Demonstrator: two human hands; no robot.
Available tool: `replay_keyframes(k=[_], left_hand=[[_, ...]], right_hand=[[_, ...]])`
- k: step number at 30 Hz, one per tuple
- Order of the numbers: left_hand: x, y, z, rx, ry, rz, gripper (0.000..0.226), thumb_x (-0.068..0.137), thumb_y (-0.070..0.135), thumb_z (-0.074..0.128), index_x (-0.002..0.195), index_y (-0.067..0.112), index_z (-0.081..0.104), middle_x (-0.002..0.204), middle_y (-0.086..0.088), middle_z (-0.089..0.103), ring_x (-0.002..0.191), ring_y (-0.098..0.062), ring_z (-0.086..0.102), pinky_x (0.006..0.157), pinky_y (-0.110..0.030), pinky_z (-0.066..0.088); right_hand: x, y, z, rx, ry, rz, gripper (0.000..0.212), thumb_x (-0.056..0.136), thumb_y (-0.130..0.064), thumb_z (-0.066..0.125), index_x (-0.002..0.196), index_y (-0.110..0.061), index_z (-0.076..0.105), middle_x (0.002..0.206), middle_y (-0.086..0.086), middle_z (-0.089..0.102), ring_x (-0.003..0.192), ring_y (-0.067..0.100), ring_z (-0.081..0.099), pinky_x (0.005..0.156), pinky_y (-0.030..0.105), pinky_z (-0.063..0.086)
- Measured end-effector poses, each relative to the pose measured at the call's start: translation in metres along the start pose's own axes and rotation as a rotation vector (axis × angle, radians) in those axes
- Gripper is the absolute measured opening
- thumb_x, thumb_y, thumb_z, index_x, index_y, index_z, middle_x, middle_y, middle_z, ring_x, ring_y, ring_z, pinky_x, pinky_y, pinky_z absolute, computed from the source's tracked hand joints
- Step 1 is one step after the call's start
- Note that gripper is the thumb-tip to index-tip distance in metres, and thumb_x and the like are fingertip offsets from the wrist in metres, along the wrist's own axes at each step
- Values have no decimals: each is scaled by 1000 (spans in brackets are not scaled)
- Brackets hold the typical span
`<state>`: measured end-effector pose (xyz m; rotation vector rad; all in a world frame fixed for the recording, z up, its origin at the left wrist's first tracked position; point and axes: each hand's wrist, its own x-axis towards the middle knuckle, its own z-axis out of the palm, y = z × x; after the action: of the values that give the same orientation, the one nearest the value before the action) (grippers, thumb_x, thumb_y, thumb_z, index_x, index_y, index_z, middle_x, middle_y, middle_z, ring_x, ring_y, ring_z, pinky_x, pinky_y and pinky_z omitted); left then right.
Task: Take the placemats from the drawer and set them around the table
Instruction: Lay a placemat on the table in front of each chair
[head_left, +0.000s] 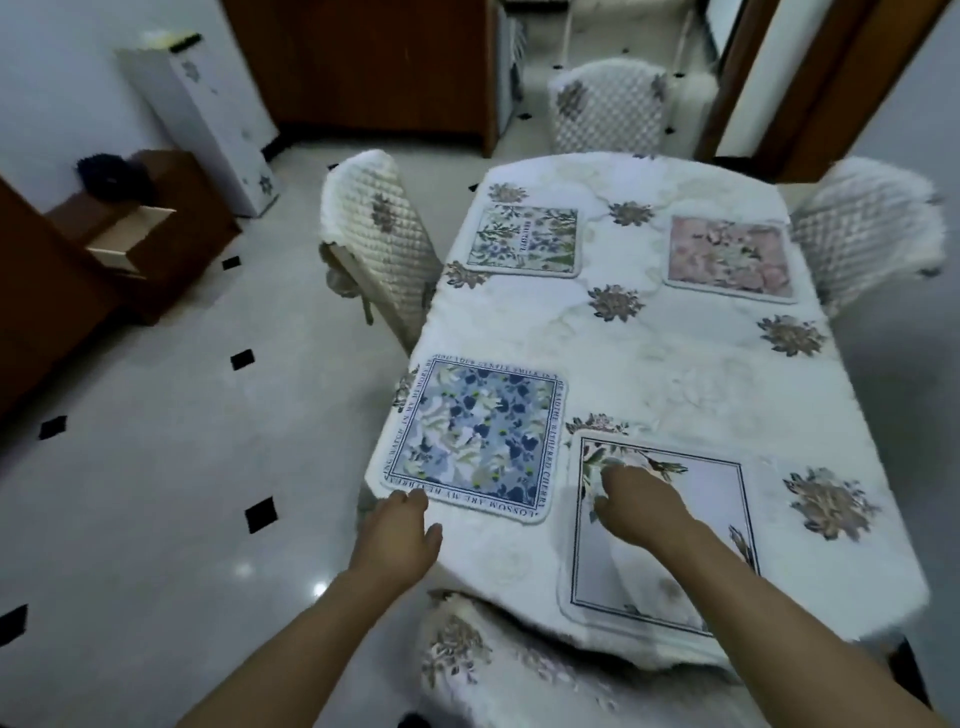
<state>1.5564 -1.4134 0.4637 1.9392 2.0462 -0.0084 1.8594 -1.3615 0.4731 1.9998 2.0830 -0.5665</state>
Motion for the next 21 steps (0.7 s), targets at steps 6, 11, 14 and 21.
replay_keyframes(k=[6,11,14,21], left_hand=[[44,-19,-17,17,-42,116,36,88,41,53,116,18,58,112,-9,62,105,-30,58,84,-36,48],[80,-27,-26,-44,-97,57,37,89,39,56,118,16,56,114,-9,60,105,-29,58,83,-34,48],[95,-37,-31,-63,-101,19,35,89,37,57,115,14,56,111,-10,61,100,-29,59,79,-33,49],[147,-65,-45,-97,-205,3,36,89,31,60,117,10,54,115,-12,59,106,-30,58,80,-30,46]], right_hand=[[-18,-18,11,155,32,126,20,95,-30,46,100,-13,57,103,7,66,94,25,61,66,27,37],[4,-30,20,295,-16,186,10,92,-29,49,90,-19,51,92,4,61,88,24,59,61,25,36],[25,-42,30,381,-34,193,19,88,-26,50,73,-20,41,74,-3,47,74,22,51,54,25,32],[71,-74,46,515,-57,309,24,84,-27,56,74,-21,36,81,0,46,78,22,51,50,26,30]])
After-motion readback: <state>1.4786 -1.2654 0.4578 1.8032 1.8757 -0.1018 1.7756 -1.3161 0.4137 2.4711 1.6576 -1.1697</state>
